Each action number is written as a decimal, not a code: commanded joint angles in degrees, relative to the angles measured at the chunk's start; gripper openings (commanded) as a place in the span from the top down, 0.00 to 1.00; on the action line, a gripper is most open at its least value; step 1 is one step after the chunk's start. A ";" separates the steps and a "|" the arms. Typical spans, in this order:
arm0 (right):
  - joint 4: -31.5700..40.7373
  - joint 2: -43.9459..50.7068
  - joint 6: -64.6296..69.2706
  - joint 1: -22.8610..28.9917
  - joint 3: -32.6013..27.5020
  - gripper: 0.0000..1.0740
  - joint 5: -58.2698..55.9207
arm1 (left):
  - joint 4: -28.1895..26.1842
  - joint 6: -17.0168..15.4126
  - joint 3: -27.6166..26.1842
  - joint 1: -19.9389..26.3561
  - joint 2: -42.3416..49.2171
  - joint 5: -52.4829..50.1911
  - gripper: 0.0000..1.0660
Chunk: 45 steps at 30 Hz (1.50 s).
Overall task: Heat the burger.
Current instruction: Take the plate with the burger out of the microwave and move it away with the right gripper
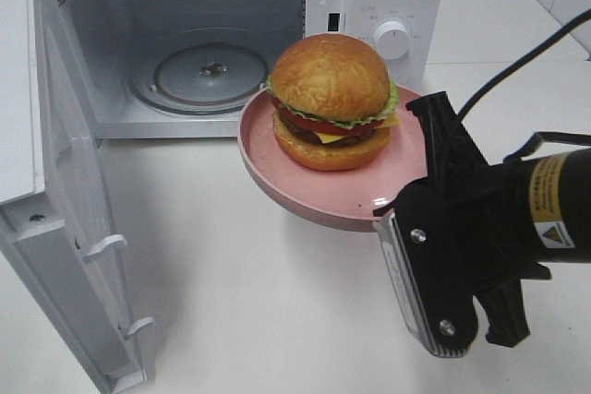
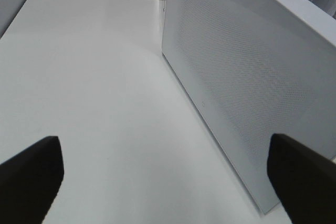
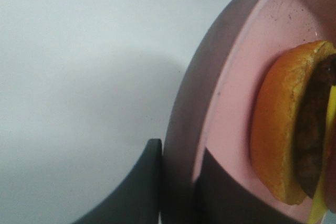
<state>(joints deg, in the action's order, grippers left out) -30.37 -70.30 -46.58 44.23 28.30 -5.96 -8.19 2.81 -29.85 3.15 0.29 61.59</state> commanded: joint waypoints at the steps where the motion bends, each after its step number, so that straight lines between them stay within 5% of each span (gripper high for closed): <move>1: -0.97 2.81 0.17 -0.11 -0.52 1.00 0.06 | 0.00 -0.06 0.23 0.23 0.52 -0.17 0.08; 22: -2.64 16.16 12.03 -0.11 -4.70 1.00 -16.21 | 0.00 -0.06 0.23 0.23 0.52 -0.17 0.08; 45: -20.86 16.16 52.37 -0.11 -4.70 1.00 -35.18 | 0.00 -0.06 0.23 0.23 0.52 -0.17 0.08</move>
<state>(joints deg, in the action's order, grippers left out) -45.89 -55.00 1.32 44.23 23.09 -39.13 -8.19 2.81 -29.85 3.15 0.29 61.59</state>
